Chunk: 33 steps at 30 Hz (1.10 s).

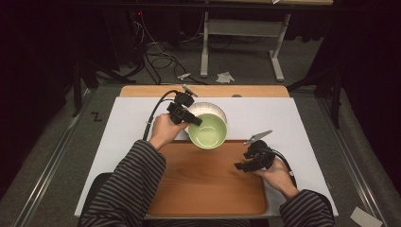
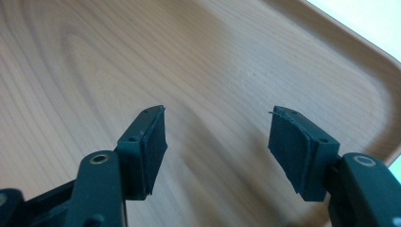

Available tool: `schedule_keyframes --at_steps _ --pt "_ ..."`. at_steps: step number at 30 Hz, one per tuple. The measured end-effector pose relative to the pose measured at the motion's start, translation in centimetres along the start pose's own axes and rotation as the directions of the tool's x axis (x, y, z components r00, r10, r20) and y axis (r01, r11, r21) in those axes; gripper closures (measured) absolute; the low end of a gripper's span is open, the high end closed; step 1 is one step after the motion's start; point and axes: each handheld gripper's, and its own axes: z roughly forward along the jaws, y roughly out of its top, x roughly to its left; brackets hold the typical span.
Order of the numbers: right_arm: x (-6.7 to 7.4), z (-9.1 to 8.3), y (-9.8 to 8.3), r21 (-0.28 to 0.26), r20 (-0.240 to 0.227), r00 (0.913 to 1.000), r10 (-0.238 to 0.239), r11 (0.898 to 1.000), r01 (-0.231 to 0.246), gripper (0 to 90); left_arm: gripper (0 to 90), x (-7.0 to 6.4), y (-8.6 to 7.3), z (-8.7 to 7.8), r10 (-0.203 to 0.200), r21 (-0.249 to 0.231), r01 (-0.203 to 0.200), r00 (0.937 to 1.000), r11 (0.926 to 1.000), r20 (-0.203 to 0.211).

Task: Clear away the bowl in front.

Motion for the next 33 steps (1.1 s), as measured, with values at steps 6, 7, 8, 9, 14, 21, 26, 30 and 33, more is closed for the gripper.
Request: schedule_keyframes --at_steps 6,7,8,9,14,21,26,30,33 --pt "-0.1 0.0 0.0 0.001 0.002 1.0 -0.009 1.0 0.009 39.0 82.6 0.2 -0.2 -0.3 -0.009 0.006 0.009 0.9999 0.9999 0.005" --pt "0.0 0.0 0.0 -0.001 0.001 1.0 0.0 1.0 0.0 38.9 82.6 0.4 -0.3 -0.2 -0.012 0.007 0.012 0.9999 0.9999 0.002" --pt "0.0 0.0 0.0 -0.001 0.001 1.0 0.0 1.0 0.0 38.9 82.6 0.4 -0.3 -0.2 -0.012 0.007 0.012 0.9999 0.9999 0.002" --pt "0.0 0.0 0.0 0.0 0.002 1.0 0.0 1.0 0.0 39.0 82.6 0.5 -0.4 -0.3 -0.012 0.009 0.012 0.9999 0.9999 0.002" --pt "0.0 0.1 0.0 -0.001 -0.002 1.0 -0.001 1.0 0.001 38.9 82.5 0.7 -1.0 -0.5 -0.015 0.021 0.015 0.9999 0.9997 0.007" --pt "0.0 0.0 0.0 0.002 0.002 1.0 -0.006 1.0 0.006 38.9 82.4 0.5 -1.6 -0.9 -0.018 0.022 0.018 0.9997 0.9996 0.016" --pt "0.1 0.1 0.1 0.003 -0.001 0.9999 0.012 1.0 -0.012 38.9 82.4 0.1 -1.8 -1.4 -0.012 0.019 0.012 0.9994 0.9998 0.032" --pt "0.1 0.0 0.0 0.002 0.0 1.0 -0.007 1.0 0.007 38.9 82.4 -0.2 -2.3 -1.6 0.002 0.033 -0.003 0.9991 0.9994 0.042" --pt "0.1 0.2 0.1 0.005 -0.003 1.0 0.008 1.0 -0.008 38.9 82.3 -0.5 -2.5 -1.6 0.003 0.032 -0.004 0.9989 0.9995 0.047"
